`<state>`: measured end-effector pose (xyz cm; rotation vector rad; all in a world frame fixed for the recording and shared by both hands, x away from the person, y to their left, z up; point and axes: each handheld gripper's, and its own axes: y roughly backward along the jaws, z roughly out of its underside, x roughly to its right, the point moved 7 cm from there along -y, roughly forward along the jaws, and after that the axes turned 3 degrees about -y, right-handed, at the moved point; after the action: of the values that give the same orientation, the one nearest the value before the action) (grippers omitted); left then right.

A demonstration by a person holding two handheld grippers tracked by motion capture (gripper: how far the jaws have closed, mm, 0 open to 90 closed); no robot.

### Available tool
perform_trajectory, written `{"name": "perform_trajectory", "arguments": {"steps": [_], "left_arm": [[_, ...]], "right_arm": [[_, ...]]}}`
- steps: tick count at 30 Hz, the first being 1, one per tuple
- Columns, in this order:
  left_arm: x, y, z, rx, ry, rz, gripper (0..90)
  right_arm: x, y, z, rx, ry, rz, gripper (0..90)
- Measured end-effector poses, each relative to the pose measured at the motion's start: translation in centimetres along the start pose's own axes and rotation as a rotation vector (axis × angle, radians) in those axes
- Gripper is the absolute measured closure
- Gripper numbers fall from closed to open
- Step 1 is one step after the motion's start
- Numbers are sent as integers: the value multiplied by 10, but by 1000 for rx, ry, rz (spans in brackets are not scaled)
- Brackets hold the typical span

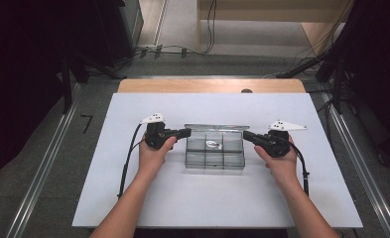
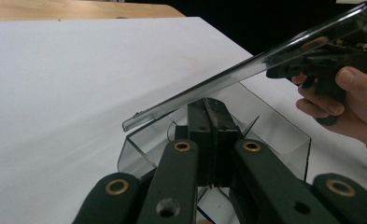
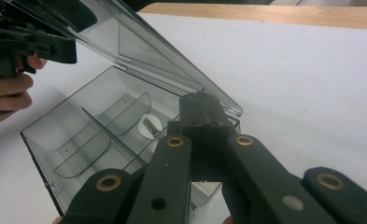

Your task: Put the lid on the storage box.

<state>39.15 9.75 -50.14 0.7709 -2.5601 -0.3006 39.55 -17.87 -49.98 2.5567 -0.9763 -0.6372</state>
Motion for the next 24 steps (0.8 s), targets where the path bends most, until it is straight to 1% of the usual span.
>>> {"name": "perform_trajectory", "arguments": {"steps": [9, 13, 15, 20, 24], "left_arm": [[2, 3, 6, -1, 2, 2, 892], [4, 5, 7, -1, -6, 0, 892], [5, 6, 8, -7, -17, 0, 892], [8, 8, 11, -7, -24, -4, 892], [9, 10, 13, -5, -24, -1, 891]], "right_arm": [[-2, 2, 3, 0, 6, -6, 881], [-2, 3, 5, 4, 11, -9, 882], [-3, 4, 7, 2, 4, -10, 881], [-6, 5, 10, 3, 17, -19, 881], [-8, 6, 13, 7, 16, -23, 881]]}}
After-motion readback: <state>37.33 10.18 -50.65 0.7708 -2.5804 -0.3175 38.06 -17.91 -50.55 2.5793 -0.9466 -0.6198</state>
